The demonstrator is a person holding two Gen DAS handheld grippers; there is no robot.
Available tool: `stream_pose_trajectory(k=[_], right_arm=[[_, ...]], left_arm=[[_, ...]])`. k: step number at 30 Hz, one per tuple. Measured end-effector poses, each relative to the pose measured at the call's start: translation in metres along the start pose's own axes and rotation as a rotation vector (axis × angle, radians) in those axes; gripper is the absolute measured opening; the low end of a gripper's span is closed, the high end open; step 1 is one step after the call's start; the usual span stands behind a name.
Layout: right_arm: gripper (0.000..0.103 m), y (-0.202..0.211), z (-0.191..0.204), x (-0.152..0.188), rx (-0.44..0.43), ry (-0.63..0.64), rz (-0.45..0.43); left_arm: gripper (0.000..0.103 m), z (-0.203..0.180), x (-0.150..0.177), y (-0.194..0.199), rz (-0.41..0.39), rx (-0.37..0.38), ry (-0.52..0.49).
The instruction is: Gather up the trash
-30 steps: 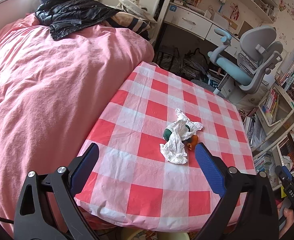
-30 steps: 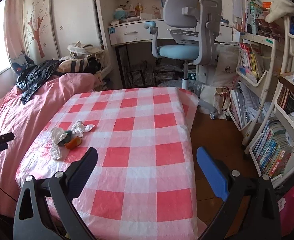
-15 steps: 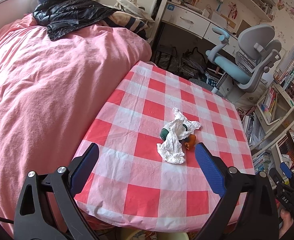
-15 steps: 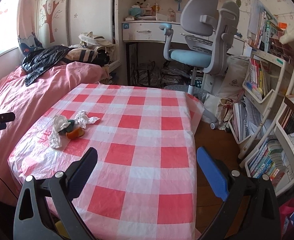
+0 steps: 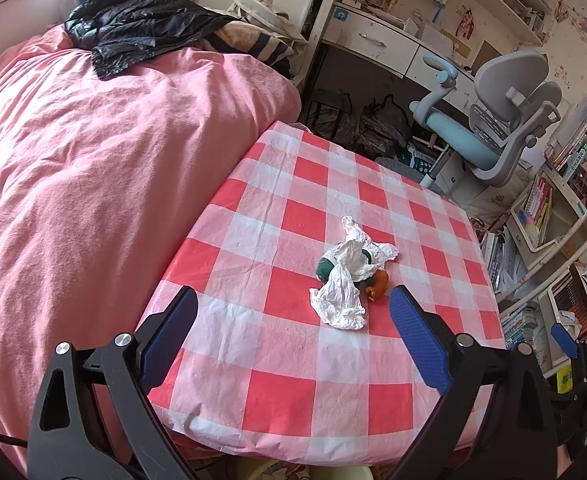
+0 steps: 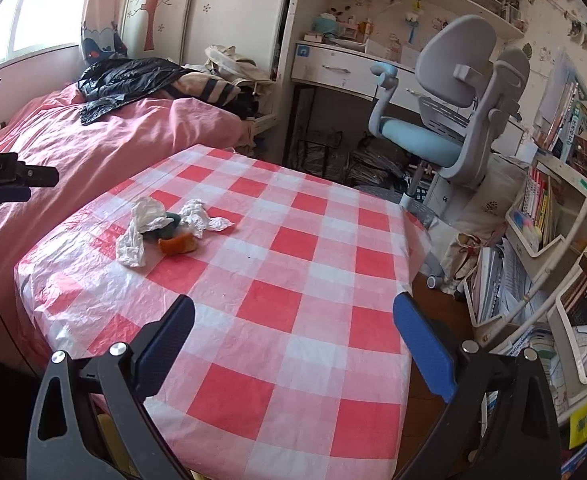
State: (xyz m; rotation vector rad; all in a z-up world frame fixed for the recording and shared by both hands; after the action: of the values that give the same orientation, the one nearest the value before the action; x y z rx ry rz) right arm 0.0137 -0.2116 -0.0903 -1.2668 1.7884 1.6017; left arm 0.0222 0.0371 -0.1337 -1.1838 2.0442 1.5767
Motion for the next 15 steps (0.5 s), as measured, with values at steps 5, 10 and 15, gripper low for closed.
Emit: stream_pose_trajectory(k=[5,10,15], right_arm=[[0.095,-0.0013,0.0000,-0.0005,-0.002,-0.007,0.001],[0.095,-0.0019,0.0002,-0.0011,-0.003,-0.007,0.001],[0.095,-0.0026,0.0021,-0.0018,-0.007,-0.002,0.000]], left_arm=[[0.093,-0.0005,-0.0010,-0.0001,0.000,0.002,-0.001],[0.093,-0.0005,-0.0010,-0.0003,0.000,0.001,-0.001],[0.093,-0.0007,-0.0013,-0.0005,0.001,0.002,0.000]])
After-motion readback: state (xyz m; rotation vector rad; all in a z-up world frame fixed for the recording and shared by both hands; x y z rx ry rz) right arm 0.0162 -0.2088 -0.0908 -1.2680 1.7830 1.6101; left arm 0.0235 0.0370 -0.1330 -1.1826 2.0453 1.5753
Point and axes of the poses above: each gripper's, at about its wrist camera, not at the fingertips, and y roughly against the way its jaws point, z to its left, x to its underside, the point moved 6 cm from there along -y, roughly the way its jaws point, and after that the axes turned 5 degrees about x, right-handed, at the moved point
